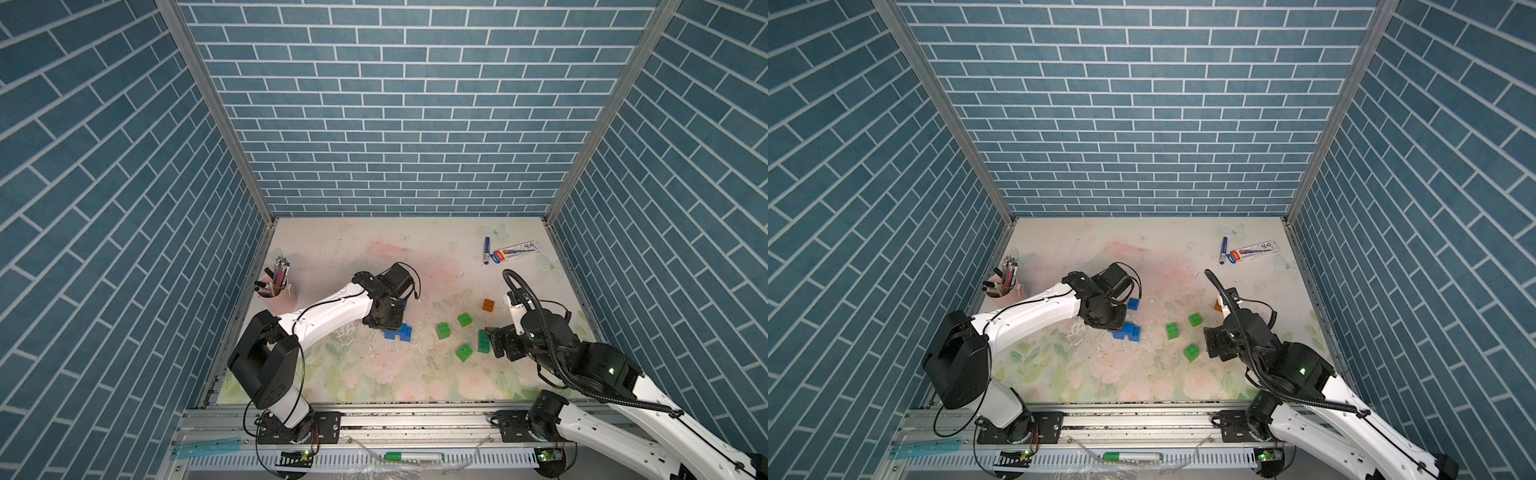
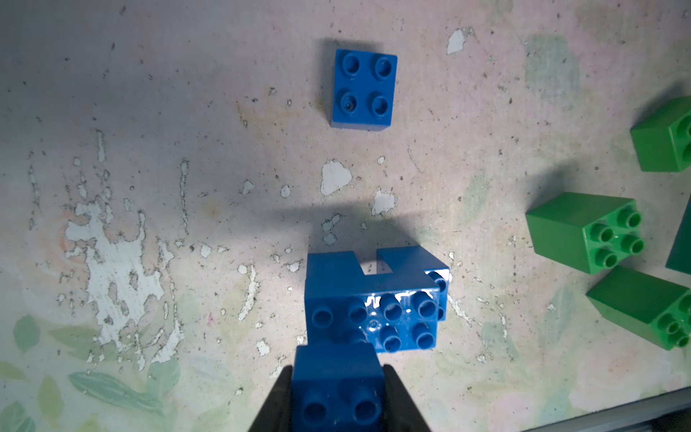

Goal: Assemble the letter h with lego
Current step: Assemble the lego brick with the lego brick.

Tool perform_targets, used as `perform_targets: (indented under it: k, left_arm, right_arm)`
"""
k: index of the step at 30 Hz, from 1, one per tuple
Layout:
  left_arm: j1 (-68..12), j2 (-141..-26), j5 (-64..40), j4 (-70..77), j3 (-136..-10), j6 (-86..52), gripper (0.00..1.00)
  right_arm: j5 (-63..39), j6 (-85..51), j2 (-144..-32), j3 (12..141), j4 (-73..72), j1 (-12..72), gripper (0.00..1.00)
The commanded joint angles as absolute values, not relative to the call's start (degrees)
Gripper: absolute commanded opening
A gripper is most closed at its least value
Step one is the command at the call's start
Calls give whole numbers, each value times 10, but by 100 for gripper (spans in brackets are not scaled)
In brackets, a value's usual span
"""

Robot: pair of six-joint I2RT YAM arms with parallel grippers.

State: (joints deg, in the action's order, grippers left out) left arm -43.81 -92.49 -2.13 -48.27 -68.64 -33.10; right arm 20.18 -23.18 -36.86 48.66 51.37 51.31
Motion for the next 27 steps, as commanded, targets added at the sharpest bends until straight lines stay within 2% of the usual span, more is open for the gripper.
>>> perform_targets:
  k: [1,27]
  left_arm:
    - [-441,-936,-1,-469,-692,-322,0]
    - [-441,-907,-9,-435,-639,-342,0]
  right_arm:
    - [206,-240,-372,479,506,512,93]
    - [205,-242,-380,478,505,512,92]
